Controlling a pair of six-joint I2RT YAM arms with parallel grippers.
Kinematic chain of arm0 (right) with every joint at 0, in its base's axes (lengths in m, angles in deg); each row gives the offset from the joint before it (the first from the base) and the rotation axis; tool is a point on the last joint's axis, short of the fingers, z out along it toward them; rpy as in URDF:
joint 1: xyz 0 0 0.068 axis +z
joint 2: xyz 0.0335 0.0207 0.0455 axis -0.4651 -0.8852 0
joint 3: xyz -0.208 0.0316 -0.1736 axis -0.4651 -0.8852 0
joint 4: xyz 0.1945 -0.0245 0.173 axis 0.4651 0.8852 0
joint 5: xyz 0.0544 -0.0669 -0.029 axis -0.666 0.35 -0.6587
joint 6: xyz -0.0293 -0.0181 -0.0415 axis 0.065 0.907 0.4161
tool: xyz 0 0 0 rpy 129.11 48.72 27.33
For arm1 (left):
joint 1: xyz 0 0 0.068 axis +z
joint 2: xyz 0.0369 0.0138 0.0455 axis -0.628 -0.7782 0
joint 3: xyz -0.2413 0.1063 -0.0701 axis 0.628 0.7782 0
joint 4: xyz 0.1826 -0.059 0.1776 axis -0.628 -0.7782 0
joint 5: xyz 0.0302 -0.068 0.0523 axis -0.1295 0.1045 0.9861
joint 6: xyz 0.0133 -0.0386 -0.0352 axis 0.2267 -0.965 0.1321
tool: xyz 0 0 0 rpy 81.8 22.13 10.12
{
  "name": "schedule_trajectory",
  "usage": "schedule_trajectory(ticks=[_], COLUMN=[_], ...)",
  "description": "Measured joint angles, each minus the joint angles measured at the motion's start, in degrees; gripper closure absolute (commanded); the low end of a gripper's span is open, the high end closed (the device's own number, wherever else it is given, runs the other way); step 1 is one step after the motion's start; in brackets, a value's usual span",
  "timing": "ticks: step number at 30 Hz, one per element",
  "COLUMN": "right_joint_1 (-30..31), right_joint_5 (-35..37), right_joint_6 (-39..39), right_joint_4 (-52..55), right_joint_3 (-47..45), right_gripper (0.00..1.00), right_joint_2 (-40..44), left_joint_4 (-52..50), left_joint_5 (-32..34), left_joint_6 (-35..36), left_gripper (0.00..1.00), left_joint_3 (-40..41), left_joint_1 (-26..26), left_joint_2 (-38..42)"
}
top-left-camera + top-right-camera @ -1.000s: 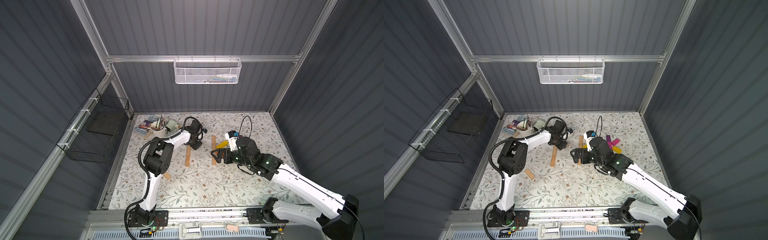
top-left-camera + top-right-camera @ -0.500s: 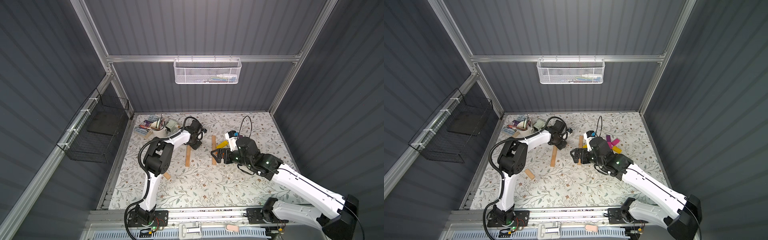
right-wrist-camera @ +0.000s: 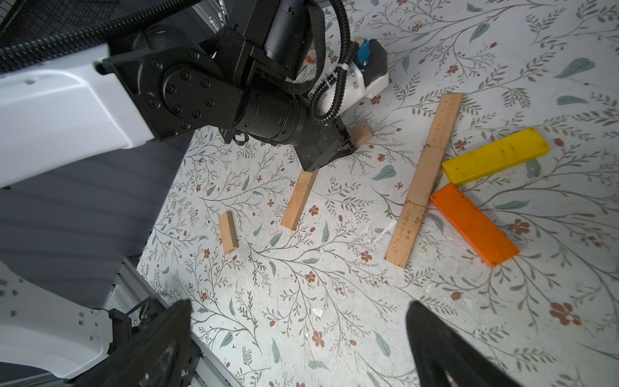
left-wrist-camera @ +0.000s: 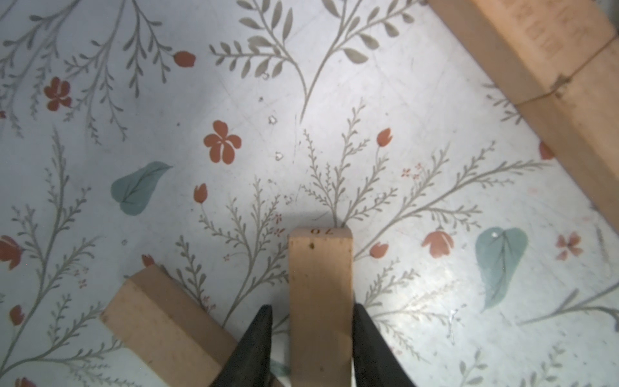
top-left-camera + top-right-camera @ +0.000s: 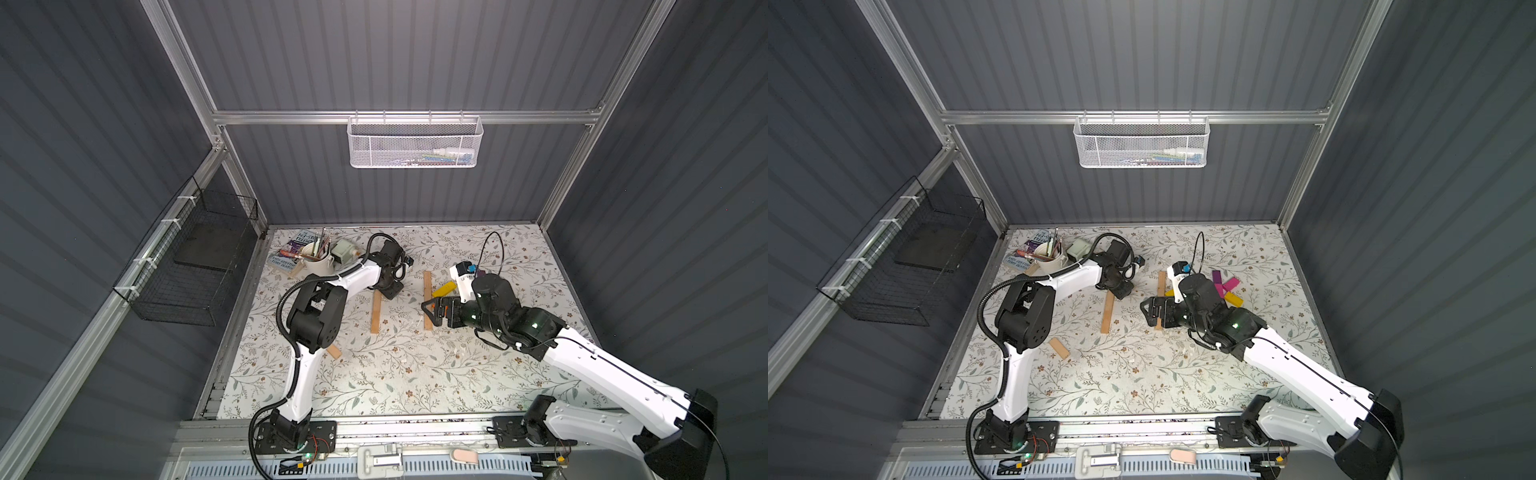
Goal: Assemble the letter k with building blocks
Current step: Assemble the building block at the center of the board.
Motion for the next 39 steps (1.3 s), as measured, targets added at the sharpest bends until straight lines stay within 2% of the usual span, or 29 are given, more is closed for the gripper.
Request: schedule_trajectory(ticks=[4,26,39], right_joint_1=[0.0,0.0,0.0], right_joint_5=[-0.1,-0.2,-0.4], right_joint_6=[0.0,0.0,0.0], right_joint_4=[0.0,-0.1,-0.2], right_joint_3=[0.0,0.0,0.0], right_gripper=[0.01,0.01,0.01], right_joint_2=[0.0,0.0,-0.2], left_joint_4=[0.0,0.0,0.0], left_joint_5=[0.2,0.1,0.1], left_joint_6=[0.0,0.0,0.0], left_gripper=[0.56,0.59,0.57], left_joint_3=[0.0,0.0,0.0], left_joint_1=[0.0,0.0,0.1], left_joint_2=[0.0,0.0,0.0])
